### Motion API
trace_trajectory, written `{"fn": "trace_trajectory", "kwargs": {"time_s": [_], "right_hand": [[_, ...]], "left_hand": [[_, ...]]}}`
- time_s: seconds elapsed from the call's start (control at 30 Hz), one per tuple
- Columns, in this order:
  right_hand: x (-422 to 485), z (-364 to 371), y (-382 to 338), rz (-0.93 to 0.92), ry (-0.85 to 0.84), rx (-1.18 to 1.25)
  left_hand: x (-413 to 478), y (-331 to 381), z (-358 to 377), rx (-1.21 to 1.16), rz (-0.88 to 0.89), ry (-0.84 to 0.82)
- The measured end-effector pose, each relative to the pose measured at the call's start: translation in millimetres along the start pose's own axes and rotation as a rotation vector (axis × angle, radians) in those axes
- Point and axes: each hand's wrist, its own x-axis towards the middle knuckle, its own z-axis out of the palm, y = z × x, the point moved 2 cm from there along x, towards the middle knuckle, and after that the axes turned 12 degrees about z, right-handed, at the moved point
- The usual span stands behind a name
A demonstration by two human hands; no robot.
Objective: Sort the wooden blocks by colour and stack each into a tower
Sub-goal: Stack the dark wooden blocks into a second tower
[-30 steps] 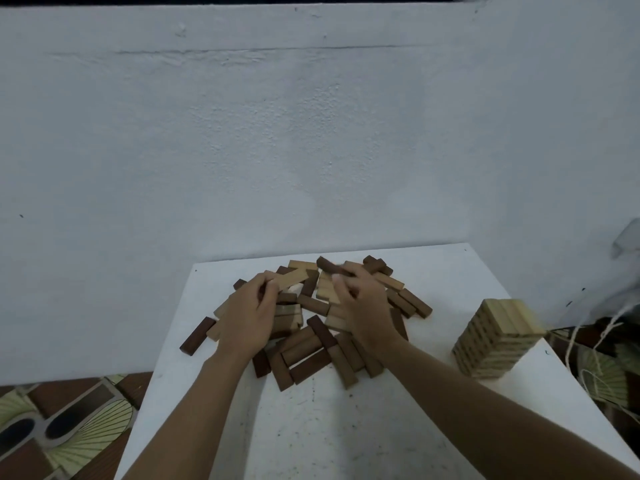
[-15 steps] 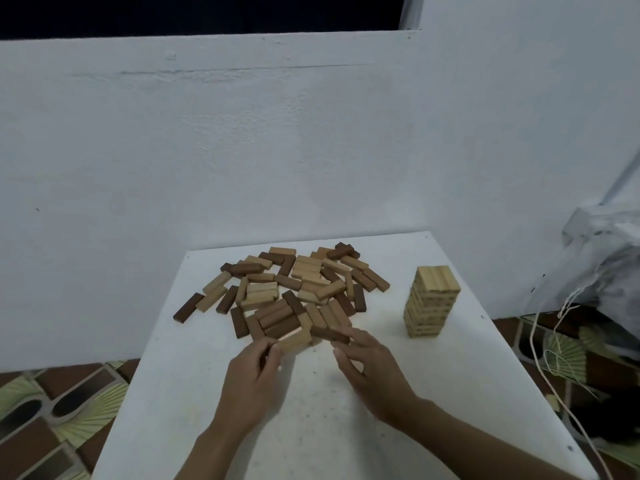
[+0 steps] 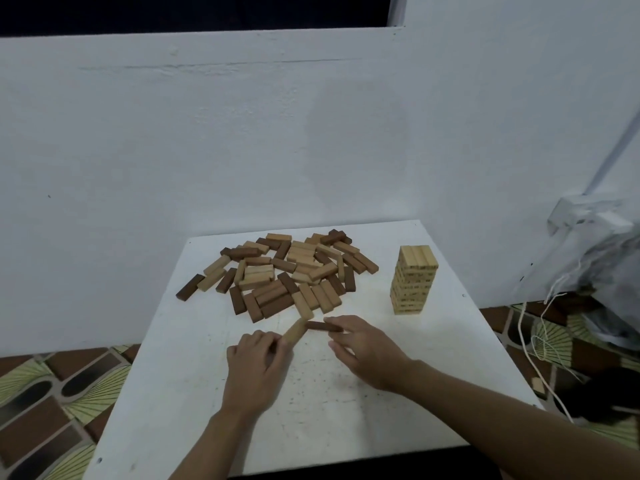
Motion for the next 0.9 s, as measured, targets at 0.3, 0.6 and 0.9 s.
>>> {"fn": "trace_trajectory", "kwargs": {"time_s": [0.3,0.6,0.9], "right_hand": [[6.8,10.8,-0.2,-0.010,0.026,-0.042],[9.6,20.0,-3.0,-0.008,-0.029,0.153],[25.3,18.2,-4.5,0.005,-0.017,0.211]], "left_hand": [[-2.2,-5.7,1.4,-0.031,0.014,0.016],[-4.0,-3.5,-0.5,-0.045,0.086,-0.003],[-0.8,-9.4,4.3,0.081,0.176,-0.127]]}}
